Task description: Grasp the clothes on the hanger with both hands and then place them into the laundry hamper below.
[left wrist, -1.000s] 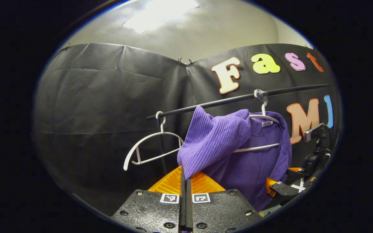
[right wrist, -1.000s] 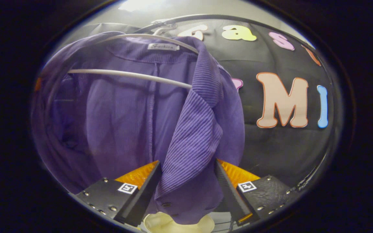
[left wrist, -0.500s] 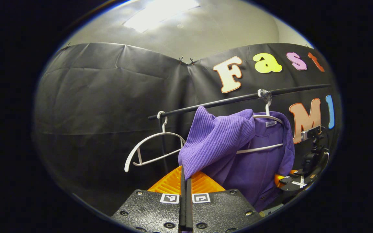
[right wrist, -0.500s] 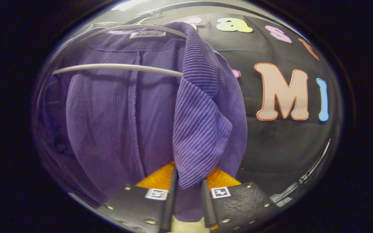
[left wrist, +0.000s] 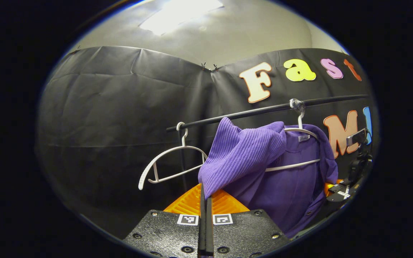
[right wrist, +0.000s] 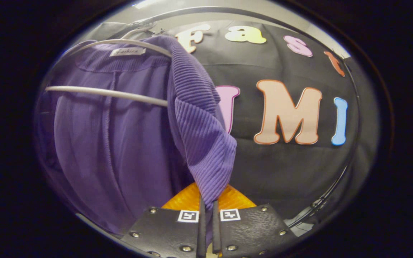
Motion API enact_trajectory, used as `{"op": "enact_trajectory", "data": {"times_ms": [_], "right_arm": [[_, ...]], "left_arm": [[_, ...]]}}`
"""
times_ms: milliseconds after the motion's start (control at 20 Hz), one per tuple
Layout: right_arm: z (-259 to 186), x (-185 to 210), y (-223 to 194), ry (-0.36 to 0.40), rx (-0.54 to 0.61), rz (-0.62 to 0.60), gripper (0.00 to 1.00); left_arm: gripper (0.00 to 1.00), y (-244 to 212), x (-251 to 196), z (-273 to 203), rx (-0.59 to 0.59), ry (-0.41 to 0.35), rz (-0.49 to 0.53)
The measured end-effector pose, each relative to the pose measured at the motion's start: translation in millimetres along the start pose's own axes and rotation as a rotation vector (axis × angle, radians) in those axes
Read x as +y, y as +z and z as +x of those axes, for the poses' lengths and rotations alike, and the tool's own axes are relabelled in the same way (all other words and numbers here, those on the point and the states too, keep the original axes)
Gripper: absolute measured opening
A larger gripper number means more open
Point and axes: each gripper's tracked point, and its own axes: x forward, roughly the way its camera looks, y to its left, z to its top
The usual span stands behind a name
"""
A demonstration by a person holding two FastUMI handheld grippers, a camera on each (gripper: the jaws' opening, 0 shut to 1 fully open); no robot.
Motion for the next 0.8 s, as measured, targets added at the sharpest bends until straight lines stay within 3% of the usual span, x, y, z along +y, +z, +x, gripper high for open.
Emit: {"op": "enact_trajectory", "data": {"times_ms": [350,800], "right_arm": [[19.5,-51.5,43.2,-0.080,-0.090,-0.009,0.07],[52.8,-85.6,85.4,-0.111,-0.167,-0.016,0.07]], "left_arm": [[0.02,13.5,14.7,9.3,-0.031,0.047,0.013],[0.00,33.5,39.9,30.9,-0.076,0.109,0.036]]}}
